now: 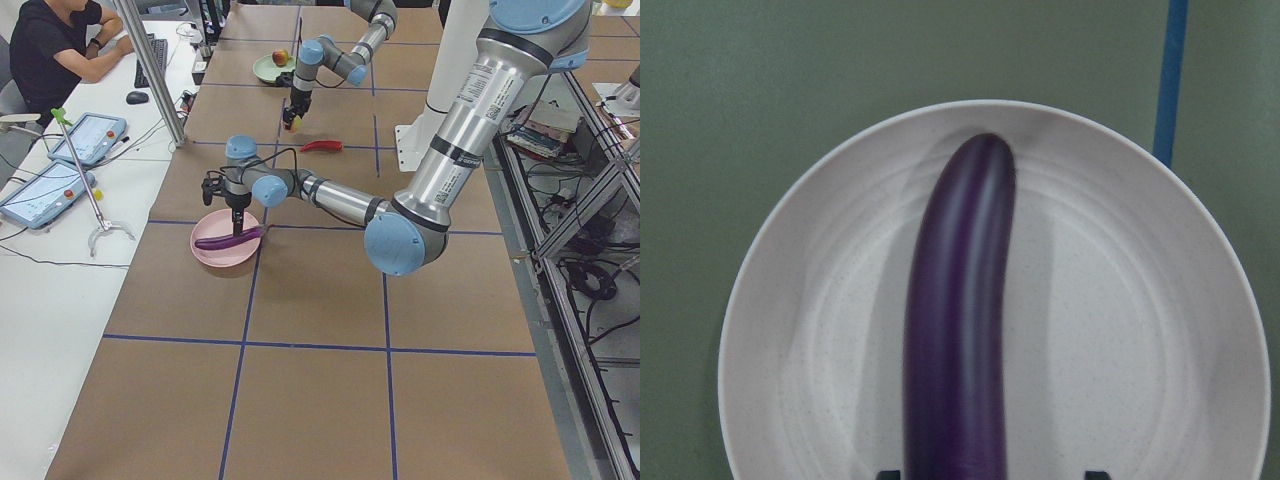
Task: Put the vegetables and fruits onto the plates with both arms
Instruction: 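Release the eggplant while the right gripper carries the pale apple to the green plate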
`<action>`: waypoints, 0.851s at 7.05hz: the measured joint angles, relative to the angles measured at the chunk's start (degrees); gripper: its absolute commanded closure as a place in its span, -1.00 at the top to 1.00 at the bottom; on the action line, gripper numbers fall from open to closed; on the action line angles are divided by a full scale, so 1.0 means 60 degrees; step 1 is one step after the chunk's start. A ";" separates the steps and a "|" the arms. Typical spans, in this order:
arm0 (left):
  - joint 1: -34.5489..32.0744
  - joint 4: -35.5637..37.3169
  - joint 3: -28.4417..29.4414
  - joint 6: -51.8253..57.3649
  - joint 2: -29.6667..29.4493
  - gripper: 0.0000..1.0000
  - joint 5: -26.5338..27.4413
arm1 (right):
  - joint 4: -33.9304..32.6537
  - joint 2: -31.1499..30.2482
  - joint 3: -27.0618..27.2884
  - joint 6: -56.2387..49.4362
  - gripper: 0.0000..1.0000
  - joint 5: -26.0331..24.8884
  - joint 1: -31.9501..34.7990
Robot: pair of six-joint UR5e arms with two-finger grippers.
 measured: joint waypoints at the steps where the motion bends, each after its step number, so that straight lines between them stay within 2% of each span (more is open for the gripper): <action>1: -0.0118 -0.0041 -0.0047 -0.0044 -0.0058 1.00 -0.0096 | -0.0018 -0.0730 0.0525 -0.1031 -1.00 0.0261 0.0601; 3: 0.0115 -0.0088 -0.0735 -0.1176 -0.0035 1.00 -0.0676 | 0.0005 -0.1913 0.0785 -0.3468 -1.00 0.0561 0.1769; 5: 0.1331 -0.0055 -0.1710 -0.2604 -0.0170 1.00 -0.0754 | 0.0046 -0.2686 0.0426 -0.5637 -0.97 0.0746 0.2721; 6: 0.2175 0.0052 -0.2009 -0.2936 -0.0412 1.00 -0.0446 | 0.0058 -0.2796 0.0077 -0.6303 -0.14 0.0782 0.3017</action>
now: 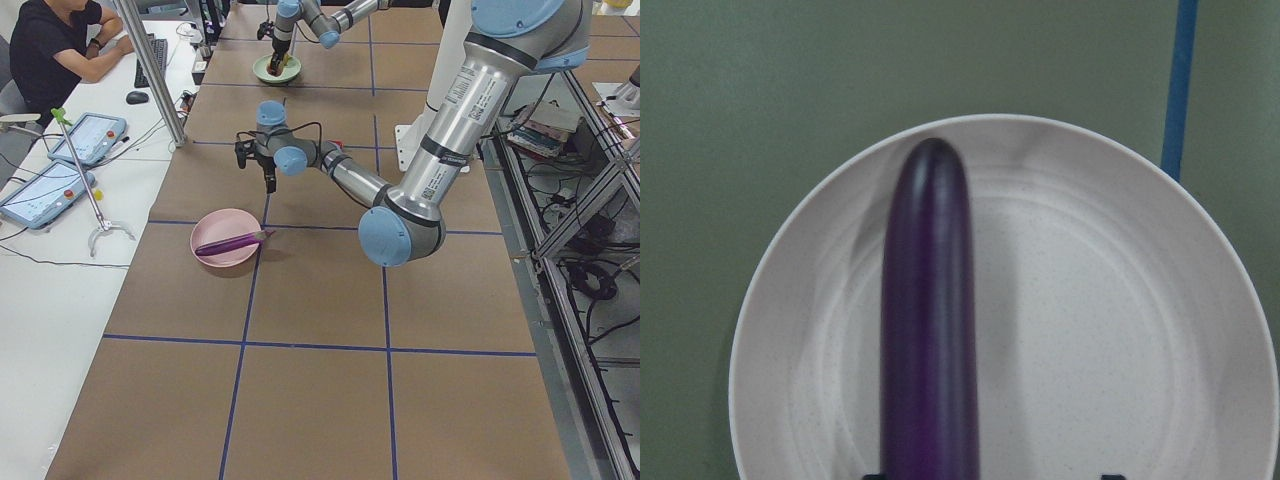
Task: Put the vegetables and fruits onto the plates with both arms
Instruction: 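Release the eggplant while the right gripper carries the pale apple to the green plate, then grasp the red chili with the left gripper while the right lowers the pale apple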
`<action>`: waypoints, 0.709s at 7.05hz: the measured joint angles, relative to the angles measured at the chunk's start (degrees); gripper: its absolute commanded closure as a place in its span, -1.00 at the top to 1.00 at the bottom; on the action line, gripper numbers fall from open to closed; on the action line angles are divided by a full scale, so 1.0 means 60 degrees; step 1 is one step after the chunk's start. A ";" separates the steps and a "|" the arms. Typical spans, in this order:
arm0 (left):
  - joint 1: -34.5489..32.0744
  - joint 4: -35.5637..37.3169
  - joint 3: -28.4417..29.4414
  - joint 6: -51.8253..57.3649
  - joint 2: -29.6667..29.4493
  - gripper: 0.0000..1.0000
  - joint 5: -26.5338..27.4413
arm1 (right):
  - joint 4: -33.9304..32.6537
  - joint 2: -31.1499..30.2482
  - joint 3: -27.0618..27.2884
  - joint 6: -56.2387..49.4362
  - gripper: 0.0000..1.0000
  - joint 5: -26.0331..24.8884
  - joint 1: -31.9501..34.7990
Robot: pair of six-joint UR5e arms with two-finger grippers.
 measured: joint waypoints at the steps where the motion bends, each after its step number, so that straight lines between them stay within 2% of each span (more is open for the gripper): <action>1: 0.0794 0.0318 -0.0125 -0.0139 -0.0348 1.00 0.0414 | 0.0009 -0.0031 -0.0308 -0.0542 0.99 0.0019 0.0232; 3: 0.1826 0.1136 -0.0153 -0.0185 -0.1246 1.00 0.0877 | 0.0018 -0.0068 -0.0484 -0.1132 1.00 0.0167 0.0469; 5: 0.2586 0.1334 -0.0063 0.0568 -0.1807 1.00 0.1373 | 0.0038 -0.0070 -0.0384 -0.1253 1.00 0.0942 0.0677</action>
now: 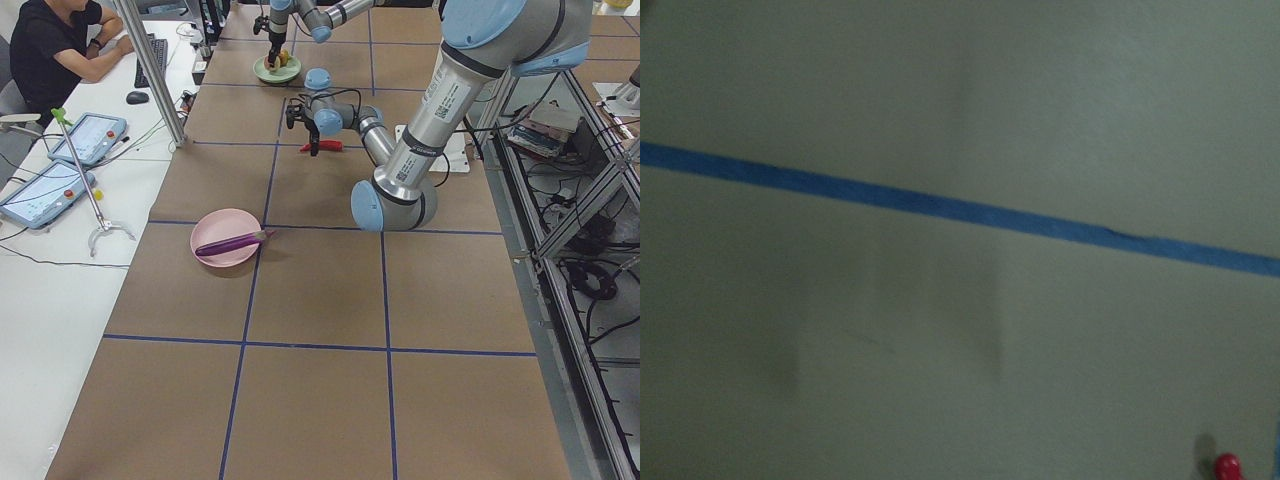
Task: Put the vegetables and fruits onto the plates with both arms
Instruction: 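Grasp the red chili with the left gripper while the right lowers the pale apple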
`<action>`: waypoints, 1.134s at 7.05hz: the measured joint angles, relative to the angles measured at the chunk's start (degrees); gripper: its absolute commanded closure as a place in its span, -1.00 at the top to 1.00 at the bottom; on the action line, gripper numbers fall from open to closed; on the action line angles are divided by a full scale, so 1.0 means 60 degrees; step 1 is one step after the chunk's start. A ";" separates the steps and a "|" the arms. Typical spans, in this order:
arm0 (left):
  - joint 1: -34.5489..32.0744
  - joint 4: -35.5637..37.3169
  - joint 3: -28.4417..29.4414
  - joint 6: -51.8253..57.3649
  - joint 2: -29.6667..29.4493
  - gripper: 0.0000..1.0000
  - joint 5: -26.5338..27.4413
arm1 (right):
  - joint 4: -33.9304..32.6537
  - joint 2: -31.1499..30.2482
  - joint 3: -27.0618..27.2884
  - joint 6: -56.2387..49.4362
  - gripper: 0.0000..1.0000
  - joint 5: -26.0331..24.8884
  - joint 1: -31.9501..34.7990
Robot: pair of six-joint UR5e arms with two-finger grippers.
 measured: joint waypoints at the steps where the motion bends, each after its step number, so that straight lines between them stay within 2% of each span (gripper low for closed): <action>1: 0.0375 0.0021 0.0124 0.0726 -0.0149 0.94 0.0368 | 0.0005 -0.0005 0.0115 -0.0013 1.00 0.0384 0.0087; 2: 0.0642 0.0024 0.0366 0.1127 -0.0320 0.81 0.0623 | 0.0003 -0.0025 0.0259 -0.0017 1.00 0.0555 0.0127; 3: 0.0808 0.0021 0.0664 0.1300 -0.0549 0.51 0.0736 | -0.0002 -0.0052 0.0414 -0.0016 1.00 0.0621 0.0140; 4: 0.0896 0.0014 0.0907 0.1359 -0.0731 -0.83 0.0769 | -0.0006 -0.0078 0.0508 -0.0010 1.00 0.0637 0.0143; 5: 0.0940 0.0007 0.1025 0.1374 -0.0813 -1.00 0.0765 | -0.0011 -0.0097 0.0547 -0.0007 1.00 0.0642 0.0147; 8: 0.0759 0.0027 0.0956 0.1274 -0.0845 -1.00 0.0724 | -0.0029 -0.0137 0.0673 0.0036 1.00 0.0719 0.0146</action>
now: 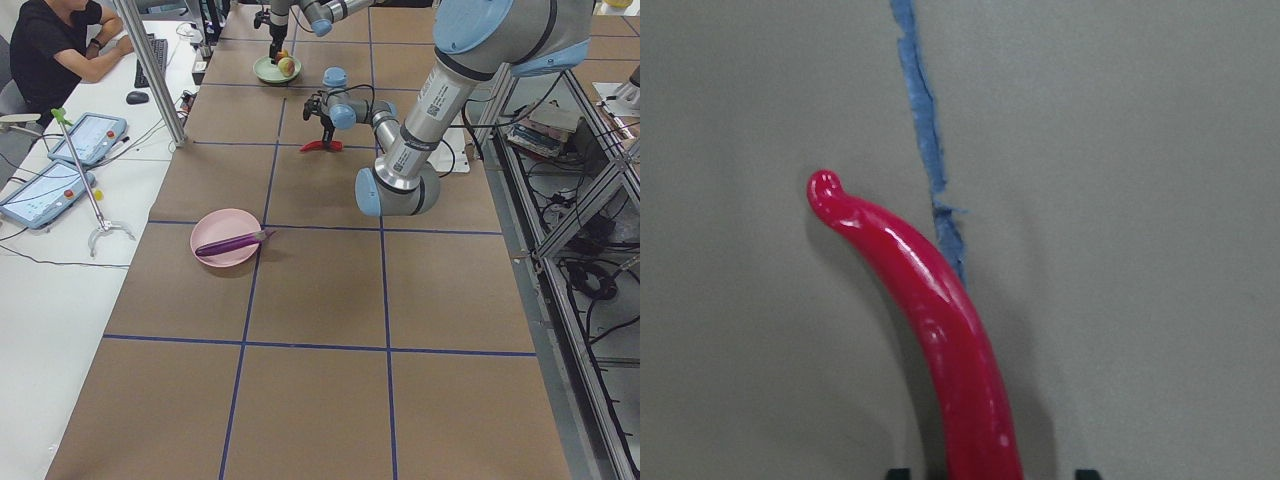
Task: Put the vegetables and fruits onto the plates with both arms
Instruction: 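Carry the chili to the pink plate while the right gripper releases the apple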
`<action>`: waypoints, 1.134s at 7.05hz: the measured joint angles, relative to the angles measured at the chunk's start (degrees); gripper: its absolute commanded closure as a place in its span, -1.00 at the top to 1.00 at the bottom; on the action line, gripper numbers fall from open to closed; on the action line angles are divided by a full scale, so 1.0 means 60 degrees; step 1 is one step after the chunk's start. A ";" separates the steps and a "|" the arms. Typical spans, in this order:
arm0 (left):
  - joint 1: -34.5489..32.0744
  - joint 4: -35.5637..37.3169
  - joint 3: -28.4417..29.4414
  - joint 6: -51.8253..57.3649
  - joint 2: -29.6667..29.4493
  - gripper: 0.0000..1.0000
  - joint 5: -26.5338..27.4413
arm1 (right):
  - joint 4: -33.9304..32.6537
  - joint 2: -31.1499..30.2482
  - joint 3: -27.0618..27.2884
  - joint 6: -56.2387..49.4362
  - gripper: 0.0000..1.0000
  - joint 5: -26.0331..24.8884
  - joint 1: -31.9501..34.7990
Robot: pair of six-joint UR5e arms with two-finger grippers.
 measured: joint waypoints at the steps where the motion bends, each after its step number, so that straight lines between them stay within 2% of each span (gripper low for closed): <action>1: -0.0471 -0.0012 -0.0194 -0.0180 0.0023 -1.00 -0.0030 | -0.0014 -0.0060 0.0147 0.0044 1.00 0.0247 -0.0012; 3: -0.1981 -0.0245 -0.0522 -0.1037 0.0559 -0.95 -0.0094 | -0.0069 -0.0556 0.1092 0.0099 1.00 0.1216 -0.0015; 5: -0.3776 -0.0524 -0.0442 -0.1259 0.1619 -0.89 -0.0513 | -0.0096 -0.1134 0.2046 0.0253 1.00 0.1891 -0.0017; 6: -0.4454 -0.0529 -0.0124 -0.0685 0.1900 -0.68 -0.0715 | -0.0101 -0.1371 0.2441 0.0369 1.00 0.2111 -0.0022; 7: -0.4912 -0.0526 0.0419 0.0184 0.2009 0.98 -0.0804 | -0.0102 -0.1717 0.2938 0.0507 1.00 0.2265 -0.0048; 8: -0.5153 -0.0542 0.0948 0.0904 0.2037 1.00 -0.0828 | -0.0107 -0.2020 0.3379 0.0607 1.00 0.2326 -0.0097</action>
